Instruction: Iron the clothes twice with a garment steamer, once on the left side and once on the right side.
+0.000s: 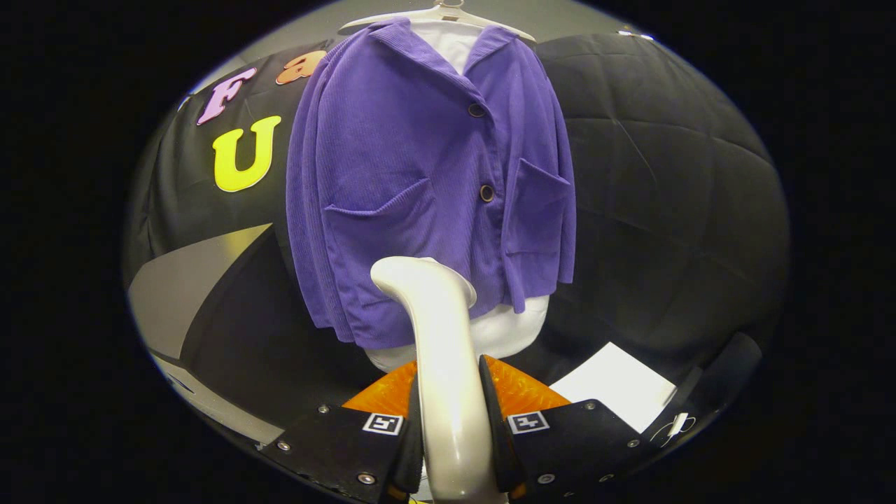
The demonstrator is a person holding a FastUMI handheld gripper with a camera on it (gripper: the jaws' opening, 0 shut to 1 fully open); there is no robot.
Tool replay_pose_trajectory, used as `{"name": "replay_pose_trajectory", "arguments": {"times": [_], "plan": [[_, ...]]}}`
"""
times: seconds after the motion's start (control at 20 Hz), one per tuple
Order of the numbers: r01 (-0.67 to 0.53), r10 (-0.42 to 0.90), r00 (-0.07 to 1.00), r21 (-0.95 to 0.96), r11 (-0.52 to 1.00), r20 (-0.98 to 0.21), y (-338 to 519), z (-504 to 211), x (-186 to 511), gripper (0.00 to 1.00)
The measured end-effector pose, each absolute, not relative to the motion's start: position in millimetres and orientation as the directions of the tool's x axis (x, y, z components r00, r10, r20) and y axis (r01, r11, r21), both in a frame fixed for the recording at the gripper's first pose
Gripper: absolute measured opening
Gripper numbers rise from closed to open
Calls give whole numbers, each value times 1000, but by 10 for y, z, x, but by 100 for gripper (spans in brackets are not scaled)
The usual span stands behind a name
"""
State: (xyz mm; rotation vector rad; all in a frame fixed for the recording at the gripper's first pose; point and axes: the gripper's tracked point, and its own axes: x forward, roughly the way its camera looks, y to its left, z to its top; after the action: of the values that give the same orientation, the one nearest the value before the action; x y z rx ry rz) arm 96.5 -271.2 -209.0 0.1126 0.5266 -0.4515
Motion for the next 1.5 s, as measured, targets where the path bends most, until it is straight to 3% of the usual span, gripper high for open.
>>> {"name": "replay_pose_trajectory", "arguments": {"times": [0.25,0.65,1.5], "plan": [[483,-418,759,2,876,-499,-2909,-2005,716,40],[512,-459,784,16,859,-417,-3382,-1262,657,40],[475,-464,879,117,872,-109,-4295,726,1325,39]]}}
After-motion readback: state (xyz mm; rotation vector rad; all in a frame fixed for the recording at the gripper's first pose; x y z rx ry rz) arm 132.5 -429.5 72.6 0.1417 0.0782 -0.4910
